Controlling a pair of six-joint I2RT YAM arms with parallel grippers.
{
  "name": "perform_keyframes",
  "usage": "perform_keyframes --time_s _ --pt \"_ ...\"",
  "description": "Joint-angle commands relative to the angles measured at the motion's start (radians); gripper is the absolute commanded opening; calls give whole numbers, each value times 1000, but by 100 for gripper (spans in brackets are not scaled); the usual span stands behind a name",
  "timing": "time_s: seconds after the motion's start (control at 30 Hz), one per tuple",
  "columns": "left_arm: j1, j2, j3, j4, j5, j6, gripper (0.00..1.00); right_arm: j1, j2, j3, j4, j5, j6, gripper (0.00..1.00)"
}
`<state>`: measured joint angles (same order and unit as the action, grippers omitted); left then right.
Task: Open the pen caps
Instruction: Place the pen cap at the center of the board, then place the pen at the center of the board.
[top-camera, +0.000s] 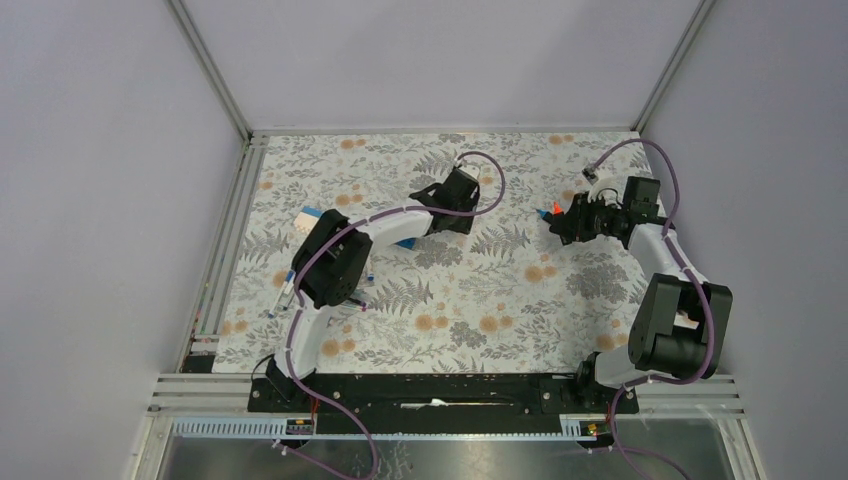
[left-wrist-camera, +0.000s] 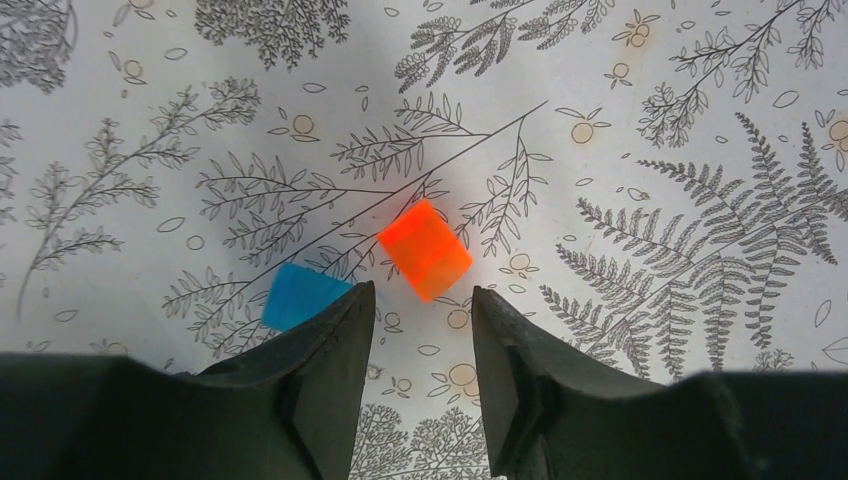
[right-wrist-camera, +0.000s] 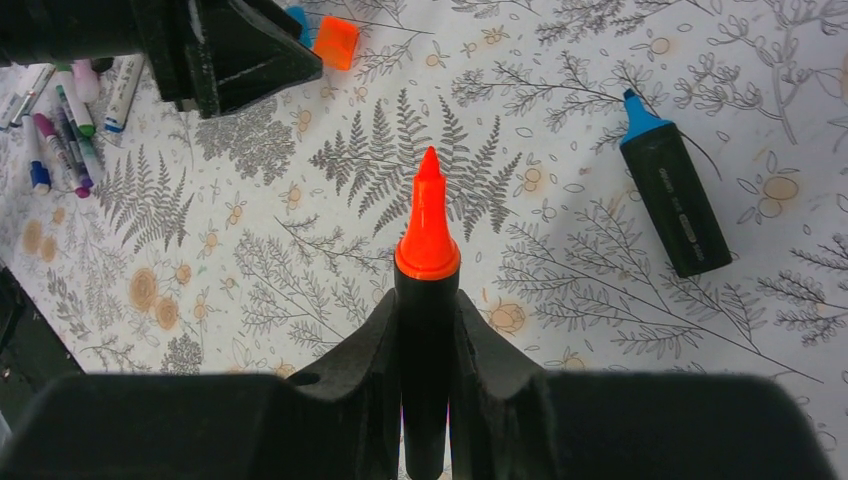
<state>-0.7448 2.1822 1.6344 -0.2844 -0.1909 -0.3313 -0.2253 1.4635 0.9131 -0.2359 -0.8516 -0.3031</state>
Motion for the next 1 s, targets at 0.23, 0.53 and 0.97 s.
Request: perform_keyframes --time_s 0.23,0.53,0.97 --pt "-1 -417 -238 192 -97 182 57 -55 73 111 -85 211 -131 11" --pt "67 -744 -583 179 -156 128 99 -57 354 419 -312 309 -298 15" --pt "277 -1028 -821 174 102 -12 99 -46 726 842 -535 270 -285 20"
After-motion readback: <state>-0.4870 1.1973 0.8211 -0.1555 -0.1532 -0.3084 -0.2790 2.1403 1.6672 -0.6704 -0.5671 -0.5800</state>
